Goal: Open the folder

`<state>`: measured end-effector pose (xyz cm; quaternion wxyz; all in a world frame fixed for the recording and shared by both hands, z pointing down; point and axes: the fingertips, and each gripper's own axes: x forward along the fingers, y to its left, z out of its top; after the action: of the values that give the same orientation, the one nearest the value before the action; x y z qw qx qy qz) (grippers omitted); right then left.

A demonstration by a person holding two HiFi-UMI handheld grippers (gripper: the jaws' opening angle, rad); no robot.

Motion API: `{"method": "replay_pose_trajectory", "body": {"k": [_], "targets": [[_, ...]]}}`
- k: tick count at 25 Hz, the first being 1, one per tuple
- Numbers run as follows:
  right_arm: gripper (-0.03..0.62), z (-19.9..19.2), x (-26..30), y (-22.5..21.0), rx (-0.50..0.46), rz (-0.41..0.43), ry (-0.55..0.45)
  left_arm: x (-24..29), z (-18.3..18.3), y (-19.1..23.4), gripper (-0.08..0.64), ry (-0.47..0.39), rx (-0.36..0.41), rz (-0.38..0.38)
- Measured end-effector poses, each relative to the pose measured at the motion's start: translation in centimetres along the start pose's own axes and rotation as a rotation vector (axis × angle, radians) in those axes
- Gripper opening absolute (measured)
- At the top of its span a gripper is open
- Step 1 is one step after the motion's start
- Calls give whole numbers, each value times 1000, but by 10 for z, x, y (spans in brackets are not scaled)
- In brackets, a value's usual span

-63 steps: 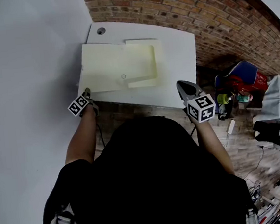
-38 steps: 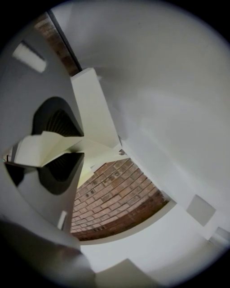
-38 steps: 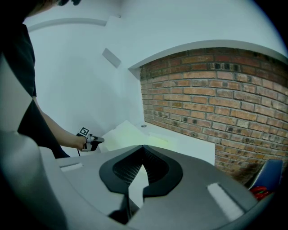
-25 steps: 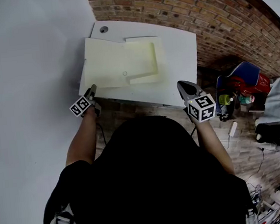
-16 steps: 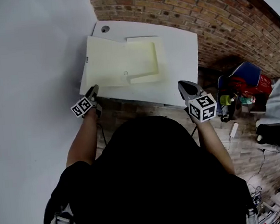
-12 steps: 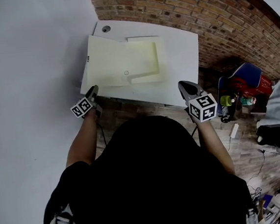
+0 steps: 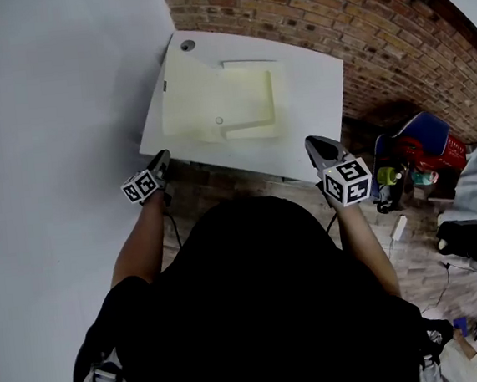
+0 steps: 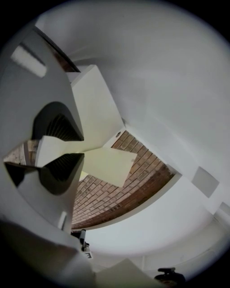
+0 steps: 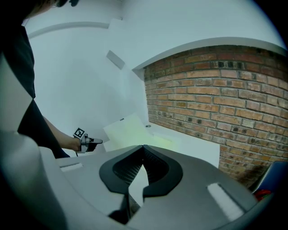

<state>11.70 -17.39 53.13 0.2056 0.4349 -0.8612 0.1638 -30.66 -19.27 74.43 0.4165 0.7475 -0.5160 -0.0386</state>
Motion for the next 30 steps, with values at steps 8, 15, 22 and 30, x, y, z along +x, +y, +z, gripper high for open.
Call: {"method": "replay_pose_trajectory", "body": {"k": [8, 15, 22, 30], "targets": [[2, -1, -4, -3, -6, 6, 3, -12, 5, -4, 20, -43, 31, 13], [2, 2, -10, -7, -7, -4, -6, -29, 41, -2, 3, -122, 78, 60], [2, -2, -18, -17, 7, -18, -10, -45, 86, -6, 3, -187, 160, 111], [2, 6, -16, -14, 0, -7, -25, -41, 122, -50, 3, -230, 254, 50]]}}
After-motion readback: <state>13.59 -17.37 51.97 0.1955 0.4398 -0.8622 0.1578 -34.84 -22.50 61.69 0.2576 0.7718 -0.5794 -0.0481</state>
